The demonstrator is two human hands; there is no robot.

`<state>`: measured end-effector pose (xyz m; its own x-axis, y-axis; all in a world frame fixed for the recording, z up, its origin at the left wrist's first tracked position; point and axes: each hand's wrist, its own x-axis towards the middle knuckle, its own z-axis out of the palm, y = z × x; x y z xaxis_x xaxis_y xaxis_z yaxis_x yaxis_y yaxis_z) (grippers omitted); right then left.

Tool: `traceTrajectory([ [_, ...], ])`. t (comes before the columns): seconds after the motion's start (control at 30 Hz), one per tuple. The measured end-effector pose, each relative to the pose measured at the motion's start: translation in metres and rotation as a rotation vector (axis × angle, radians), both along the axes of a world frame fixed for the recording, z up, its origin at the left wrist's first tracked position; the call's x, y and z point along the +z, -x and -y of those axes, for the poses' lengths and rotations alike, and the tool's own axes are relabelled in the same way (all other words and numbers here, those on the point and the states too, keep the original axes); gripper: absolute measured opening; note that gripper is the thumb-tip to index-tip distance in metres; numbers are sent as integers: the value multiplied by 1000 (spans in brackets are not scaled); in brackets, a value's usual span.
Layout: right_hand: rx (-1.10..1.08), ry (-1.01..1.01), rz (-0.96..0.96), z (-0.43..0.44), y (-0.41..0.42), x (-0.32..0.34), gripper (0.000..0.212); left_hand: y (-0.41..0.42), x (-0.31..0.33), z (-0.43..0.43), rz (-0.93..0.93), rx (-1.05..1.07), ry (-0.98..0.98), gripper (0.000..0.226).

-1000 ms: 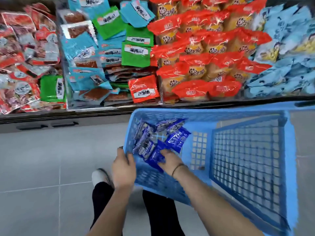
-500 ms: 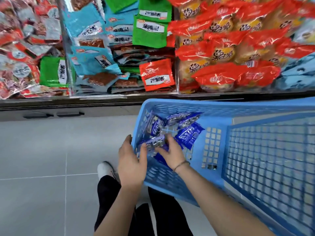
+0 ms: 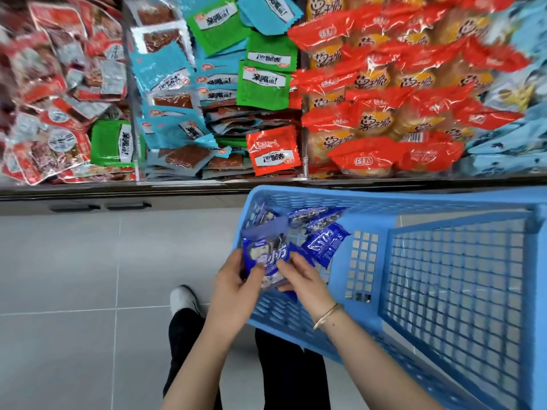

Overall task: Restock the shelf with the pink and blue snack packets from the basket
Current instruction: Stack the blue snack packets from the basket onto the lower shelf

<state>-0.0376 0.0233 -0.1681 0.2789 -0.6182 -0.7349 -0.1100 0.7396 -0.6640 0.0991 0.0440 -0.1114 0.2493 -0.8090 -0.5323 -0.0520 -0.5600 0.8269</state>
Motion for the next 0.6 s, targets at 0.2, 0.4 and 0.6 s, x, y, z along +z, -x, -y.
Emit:
traceTrajectory([
  [0.2,-147,-149,-649,13,12,-75,36,-33,-6,-2,-8,236,-107,25],
  [0.4,-40,-424,-851,17,-3,-123,82,-47,-8,-9,-16,316,-134,24],
  [0.6,-124,-447,-731,13,4,-119,68,-46,-10,-13,-43,337,-188,23],
])
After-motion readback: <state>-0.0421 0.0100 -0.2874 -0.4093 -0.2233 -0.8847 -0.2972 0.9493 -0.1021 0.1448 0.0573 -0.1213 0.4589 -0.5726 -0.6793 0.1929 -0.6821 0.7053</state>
